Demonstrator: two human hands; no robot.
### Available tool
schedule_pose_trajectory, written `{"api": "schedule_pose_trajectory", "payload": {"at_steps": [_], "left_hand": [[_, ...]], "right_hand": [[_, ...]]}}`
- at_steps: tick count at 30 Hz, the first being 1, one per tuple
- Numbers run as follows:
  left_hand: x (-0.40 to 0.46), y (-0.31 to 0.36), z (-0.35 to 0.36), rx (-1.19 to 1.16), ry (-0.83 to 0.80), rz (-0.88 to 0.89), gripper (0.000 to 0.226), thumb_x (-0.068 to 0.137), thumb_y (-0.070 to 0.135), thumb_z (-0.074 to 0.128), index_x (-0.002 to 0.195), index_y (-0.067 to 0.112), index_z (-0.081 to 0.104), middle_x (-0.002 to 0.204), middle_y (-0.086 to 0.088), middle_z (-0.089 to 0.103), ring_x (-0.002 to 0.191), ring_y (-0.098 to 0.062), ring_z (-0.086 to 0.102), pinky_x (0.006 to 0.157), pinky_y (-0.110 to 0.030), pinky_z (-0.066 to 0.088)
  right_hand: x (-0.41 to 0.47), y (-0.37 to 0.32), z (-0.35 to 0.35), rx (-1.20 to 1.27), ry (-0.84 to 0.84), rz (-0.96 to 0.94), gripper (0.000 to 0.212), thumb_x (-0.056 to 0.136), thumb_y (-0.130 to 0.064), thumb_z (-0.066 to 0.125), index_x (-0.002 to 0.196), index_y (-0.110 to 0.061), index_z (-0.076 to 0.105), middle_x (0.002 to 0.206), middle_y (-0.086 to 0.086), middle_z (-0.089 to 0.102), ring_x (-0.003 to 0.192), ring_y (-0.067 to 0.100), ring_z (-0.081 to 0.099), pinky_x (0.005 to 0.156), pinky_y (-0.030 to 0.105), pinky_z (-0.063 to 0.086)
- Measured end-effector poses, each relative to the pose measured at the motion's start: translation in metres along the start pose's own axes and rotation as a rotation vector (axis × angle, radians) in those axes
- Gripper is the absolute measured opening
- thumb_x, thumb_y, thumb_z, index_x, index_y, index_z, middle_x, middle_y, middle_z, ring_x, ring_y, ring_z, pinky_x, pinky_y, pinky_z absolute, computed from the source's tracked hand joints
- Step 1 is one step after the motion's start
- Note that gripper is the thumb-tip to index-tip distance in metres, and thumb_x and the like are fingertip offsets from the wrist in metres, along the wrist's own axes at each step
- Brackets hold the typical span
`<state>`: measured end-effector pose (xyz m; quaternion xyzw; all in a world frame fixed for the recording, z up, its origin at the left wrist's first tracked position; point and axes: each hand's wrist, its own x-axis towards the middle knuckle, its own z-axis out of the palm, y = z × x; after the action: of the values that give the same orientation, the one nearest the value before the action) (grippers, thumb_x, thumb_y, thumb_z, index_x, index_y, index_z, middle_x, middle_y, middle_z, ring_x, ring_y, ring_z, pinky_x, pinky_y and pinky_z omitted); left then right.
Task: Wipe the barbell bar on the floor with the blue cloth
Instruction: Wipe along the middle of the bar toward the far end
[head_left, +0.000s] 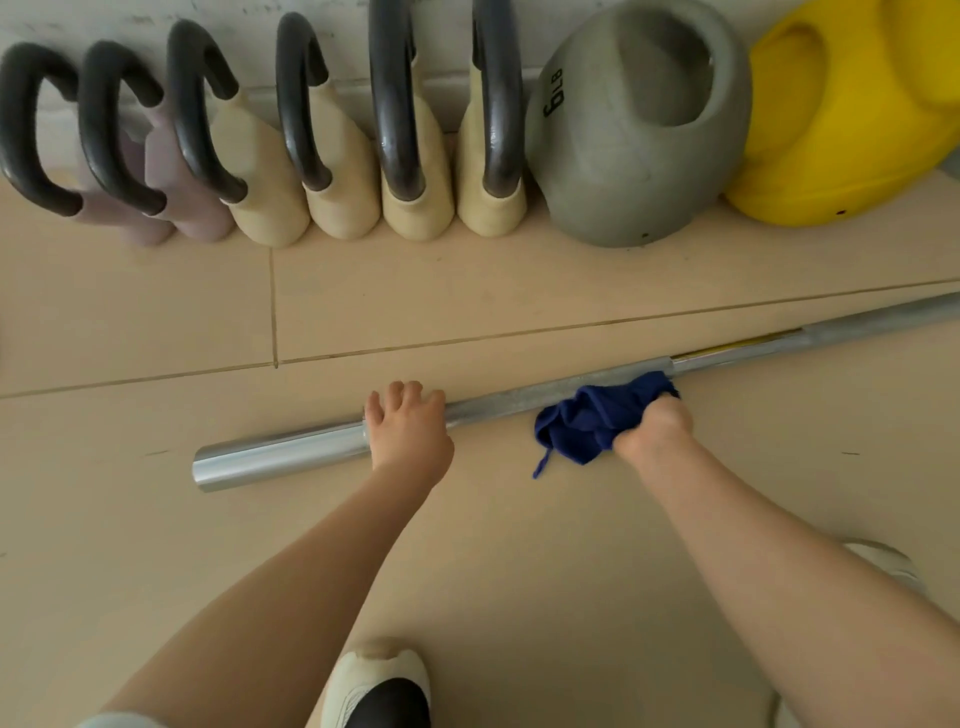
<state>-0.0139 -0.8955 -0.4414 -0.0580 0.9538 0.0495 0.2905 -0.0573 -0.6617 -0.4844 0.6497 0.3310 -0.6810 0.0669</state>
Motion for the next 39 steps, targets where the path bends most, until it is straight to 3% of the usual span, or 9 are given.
{"api": "schedule_pose_trajectory", "payload": {"at_steps": [9, 14, 18, 21, 23, 29, 33, 36, 39], "left_hand": [[0.028, 0.067, 0.000, -0.039, 0.081, 0.279, 0.048, 0.095, 0.032, 0.050, 0.141, 0.027, 0.035, 0.140, 0.002, 0.042, 0.129, -0.024, 0.037, 0.105, -0.035, 0.029], [0.036, 0.083, 0.003, -0.032, 0.110, 0.228, 0.036, 0.096, 0.035, 0.047, 0.130, 0.022, 0.050, 0.120, -0.002, 0.056, 0.112, -0.027, 0.049, 0.092, -0.035, 0.036], [0.036, 0.086, 0.001, -0.026, 0.111, 0.206, 0.035, 0.096, 0.034, 0.047, 0.128, 0.021, 0.051, 0.119, -0.002, 0.057, 0.111, -0.028, 0.049, 0.090, -0.034, 0.036], [0.036, 0.086, -0.001, -0.017, 0.107, 0.193, 0.035, 0.096, 0.035, 0.047, 0.128, 0.021, 0.052, 0.118, -0.003, 0.058, 0.110, -0.028, 0.050, 0.089, -0.034, 0.036], [0.037, 0.086, -0.003, -0.023, 0.097, 0.184, 0.036, 0.095, 0.035, 0.049, 0.128, 0.022, 0.052, 0.118, -0.003, 0.058, 0.111, -0.028, 0.050, 0.090, -0.034, 0.036], [0.035, 0.087, -0.005, -0.034, 0.060, 0.178, 0.035, 0.095, 0.034, 0.048, 0.129, 0.024, 0.050, 0.118, -0.002, 0.056, 0.111, -0.026, 0.049, 0.091, -0.033, 0.036], [0.035, 0.085, -0.012, -0.091, 0.016, 0.183, 0.034, 0.094, 0.034, 0.048, 0.128, 0.029, 0.052, 0.113, -0.002, 0.057, 0.108, -0.025, 0.050, 0.089, -0.031, 0.037], [0.035, 0.083, -0.015, -0.073, -0.004, 0.199, 0.033, 0.095, 0.034, 0.048, 0.127, 0.029, 0.053, 0.113, -0.002, 0.058, 0.107, -0.025, 0.051, 0.088, -0.031, 0.038], [0.036, 0.082, -0.016, -0.049, -0.025, 0.204, 0.034, 0.095, 0.034, 0.049, 0.129, 0.028, 0.051, 0.116, -0.003, 0.057, 0.110, -0.026, 0.050, 0.091, -0.033, 0.037]], "right_hand": [[-0.002, -0.041, -0.004, -0.363, -0.116, -0.064, 0.045, 0.097, -0.018, 0.040, 0.140, -0.006, 0.033, 0.148, 0.012, 0.036, 0.134, 0.030, 0.037, 0.102, 0.039, 0.036], [0.004, -0.082, -0.018, -0.054, -0.018, -0.105, 0.031, 0.099, -0.022, 0.039, 0.128, -0.015, 0.048, 0.134, 0.003, 0.051, 0.121, 0.022, 0.049, 0.099, 0.038, 0.039], [-0.014, -0.060, 0.002, -0.293, -0.080, -0.151, 0.013, 0.097, -0.030, 0.041, 0.092, -0.020, 0.048, 0.099, 0.002, 0.051, 0.070, 0.016, 0.051, 0.060, 0.024, 0.044], [-0.016, -0.036, 0.003, -0.593, -0.085, -0.226, 0.009, 0.093, -0.025, 0.048, 0.093, -0.016, 0.050, 0.100, 0.007, 0.054, 0.084, 0.024, 0.055, 0.075, 0.033, 0.046], [-0.020, -0.034, 0.002, -0.749, -0.109, -0.381, 0.011, 0.091, -0.022, 0.049, 0.086, -0.013, 0.053, 0.094, 0.010, 0.060, 0.093, 0.030, 0.060, 0.084, 0.039, 0.049], [-0.036, -0.070, 0.017, -1.155, -0.195, -1.348, 0.022, 0.093, -0.025, 0.050, 0.092, -0.004, 0.060, 0.095, 0.014, 0.061, 0.086, 0.027, 0.056, 0.075, 0.038, 0.045], [-0.020, -0.031, 0.009, -1.737, -0.413, -1.591, 0.036, 0.085, -0.038, 0.050, 0.097, -0.011, 0.070, 0.092, 0.011, 0.068, 0.082, 0.036, 0.060, 0.069, 0.039, 0.048], [-0.013, -0.017, -0.002, -1.957, -0.408, -1.548, 0.041, 0.090, -0.034, 0.049, 0.129, -0.020, 0.052, 0.123, 0.001, 0.060, 0.117, 0.029, 0.048, 0.092, 0.043, 0.035], [-0.003, -0.038, -0.006, -2.071, -0.496, -1.583, 0.037, 0.097, -0.028, 0.039, 0.134, -0.025, 0.042, 0.132, -0.003, 0.052, 0.126, 0.024, 0.040, 0.103, 0.039, 0.022]]}}
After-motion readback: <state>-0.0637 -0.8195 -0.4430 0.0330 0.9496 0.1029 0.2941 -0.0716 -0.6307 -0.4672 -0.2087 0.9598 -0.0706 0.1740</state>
